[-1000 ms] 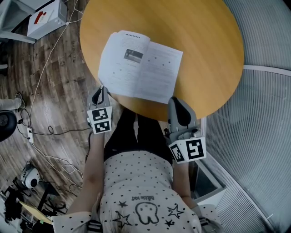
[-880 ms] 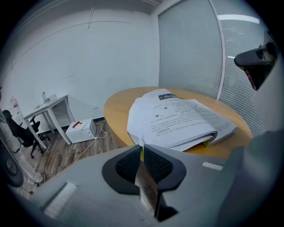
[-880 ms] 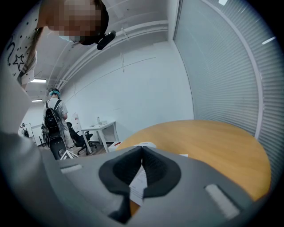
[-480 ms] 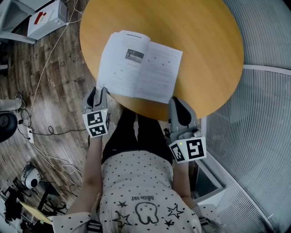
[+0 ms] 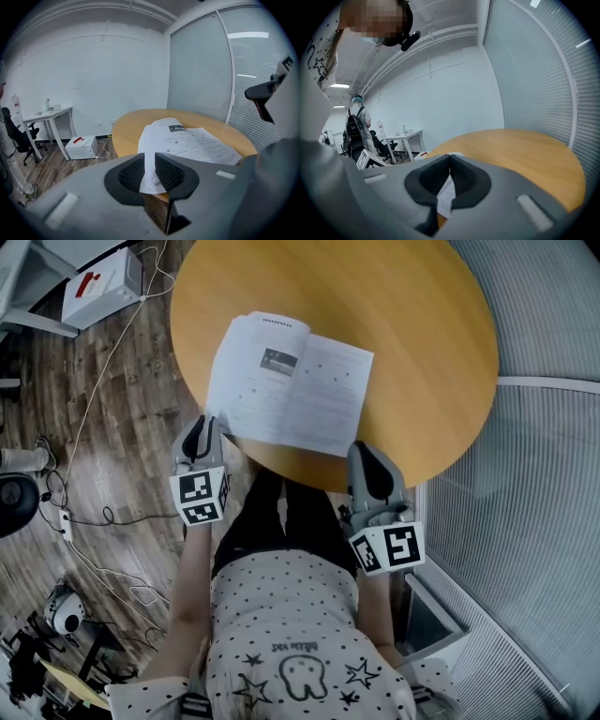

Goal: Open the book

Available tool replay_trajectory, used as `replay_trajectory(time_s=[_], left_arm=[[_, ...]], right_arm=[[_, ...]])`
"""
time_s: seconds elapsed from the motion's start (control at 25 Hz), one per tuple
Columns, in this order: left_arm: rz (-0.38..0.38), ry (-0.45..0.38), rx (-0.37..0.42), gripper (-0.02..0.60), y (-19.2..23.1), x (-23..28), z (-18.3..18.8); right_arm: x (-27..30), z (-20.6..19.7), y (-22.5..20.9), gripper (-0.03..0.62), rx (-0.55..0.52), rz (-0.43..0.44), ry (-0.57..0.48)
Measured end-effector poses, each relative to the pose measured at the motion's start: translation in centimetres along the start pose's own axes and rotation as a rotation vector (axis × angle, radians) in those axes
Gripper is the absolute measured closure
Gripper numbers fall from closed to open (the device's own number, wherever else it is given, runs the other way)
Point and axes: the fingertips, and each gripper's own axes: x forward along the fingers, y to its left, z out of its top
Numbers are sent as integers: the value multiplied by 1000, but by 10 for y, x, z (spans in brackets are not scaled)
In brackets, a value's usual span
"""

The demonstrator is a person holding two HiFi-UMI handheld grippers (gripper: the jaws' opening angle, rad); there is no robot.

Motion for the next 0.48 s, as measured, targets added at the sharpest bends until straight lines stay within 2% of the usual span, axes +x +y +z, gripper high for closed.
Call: replay_trajectory(time_s=[0.24, 0.36, 0.48], left_arm=[[-59, -62, 22, 570, -15, -4, 32], [-105, -110, 38, 571, -25, -5, 53], [-114, -153, 49, 571, -31, -14, 74]], right_arm=[[-12, 13, -4, 591, 1, -24, -36], [-19, 21, -10, 590, -2, -45, -57], [-29, 29, -18, 591, -14, -61, -71]])
